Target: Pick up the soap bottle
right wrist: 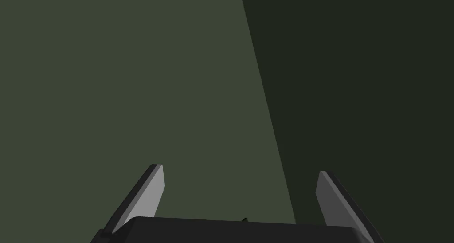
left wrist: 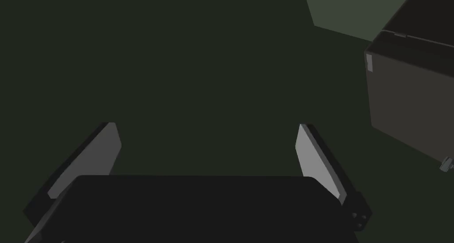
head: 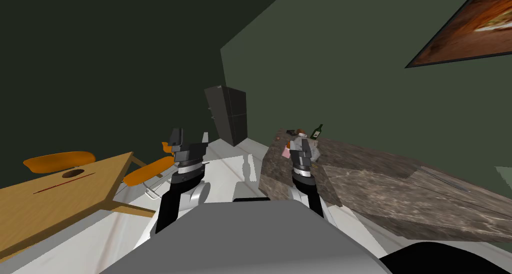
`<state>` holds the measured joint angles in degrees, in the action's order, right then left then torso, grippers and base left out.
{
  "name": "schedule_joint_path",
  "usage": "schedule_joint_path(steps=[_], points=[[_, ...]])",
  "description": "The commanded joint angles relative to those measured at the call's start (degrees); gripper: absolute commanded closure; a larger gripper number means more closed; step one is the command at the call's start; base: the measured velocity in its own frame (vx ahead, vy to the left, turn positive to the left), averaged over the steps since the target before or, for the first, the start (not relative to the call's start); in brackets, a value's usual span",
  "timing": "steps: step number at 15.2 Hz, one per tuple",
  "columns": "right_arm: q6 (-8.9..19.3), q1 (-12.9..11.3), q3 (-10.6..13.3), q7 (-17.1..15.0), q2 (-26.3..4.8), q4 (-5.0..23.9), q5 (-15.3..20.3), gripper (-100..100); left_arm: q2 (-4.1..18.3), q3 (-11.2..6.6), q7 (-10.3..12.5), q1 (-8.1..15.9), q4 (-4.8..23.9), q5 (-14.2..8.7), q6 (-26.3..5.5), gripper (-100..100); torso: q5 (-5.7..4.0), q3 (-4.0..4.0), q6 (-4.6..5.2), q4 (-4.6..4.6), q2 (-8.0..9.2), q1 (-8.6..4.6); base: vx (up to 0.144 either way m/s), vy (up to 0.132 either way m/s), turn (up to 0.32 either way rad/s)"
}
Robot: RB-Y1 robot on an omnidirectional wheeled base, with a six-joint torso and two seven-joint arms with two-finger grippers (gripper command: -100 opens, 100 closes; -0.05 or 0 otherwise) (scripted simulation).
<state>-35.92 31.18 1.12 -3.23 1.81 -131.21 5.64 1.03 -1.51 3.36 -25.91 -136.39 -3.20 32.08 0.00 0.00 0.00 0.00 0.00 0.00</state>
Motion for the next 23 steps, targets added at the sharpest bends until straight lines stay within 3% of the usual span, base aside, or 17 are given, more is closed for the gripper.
schedule_joint_path(steps=[1, 8, 9, 17, 23], points=[[0.2, 0.1, -0.2, 0.2, -2.4, 0.2, 0.3, -100, 0.0, 0.0, 0.0, 0.0, 0.0, 0.0, 0.0, 0, 0.0, 0.0, 0.0, 0.0, 0.0, 0.0, 0.008, 0.01, -0.01], [2.3, 1.2, -2.0, 2.3, -10.6, 1.7, 2.7, -100, 0.0, 0.0, 0.0, 0.0, 0.0, 0.0, 0.0, 0, 0.05, -0.11, 0.0, -0.04, -0.19, 0.22, 0.04, 0.05, -0.03], [2.3, 1.2, -2.0, 2.3, -10.7, 1.7, 2.7, -100, 0.0, 0.0, 0.0, 0.0, 0.0, 0.0, 0.0, 0, 0.05, -0.13, 0.01, -0.05, -0.24, 0.26, 0.059, 0.08, -0.04], [8.5, 4.4, -7.7, 8.6, -20.0, 6.3, 10.0, -100, 0.0, 0.01, 0.0, 0.0, 0.0, 0.0, 0.0, 0, 0.16, -0.35, 0.01, -0.14, -0.61, 0.75, 0.114, 0.149, -0.086], [12.4, 6.4, -11.3, 12.6, -23.0, 9.1, 14.6, -100, 0.0, 0.01, 0.0, 0.0, 0.0, 0.0, 0.0, 0, 0.12, -0.33, 0.03, -0.14, -0.57, 0.57, 0.125, 0.143, -0.09]])
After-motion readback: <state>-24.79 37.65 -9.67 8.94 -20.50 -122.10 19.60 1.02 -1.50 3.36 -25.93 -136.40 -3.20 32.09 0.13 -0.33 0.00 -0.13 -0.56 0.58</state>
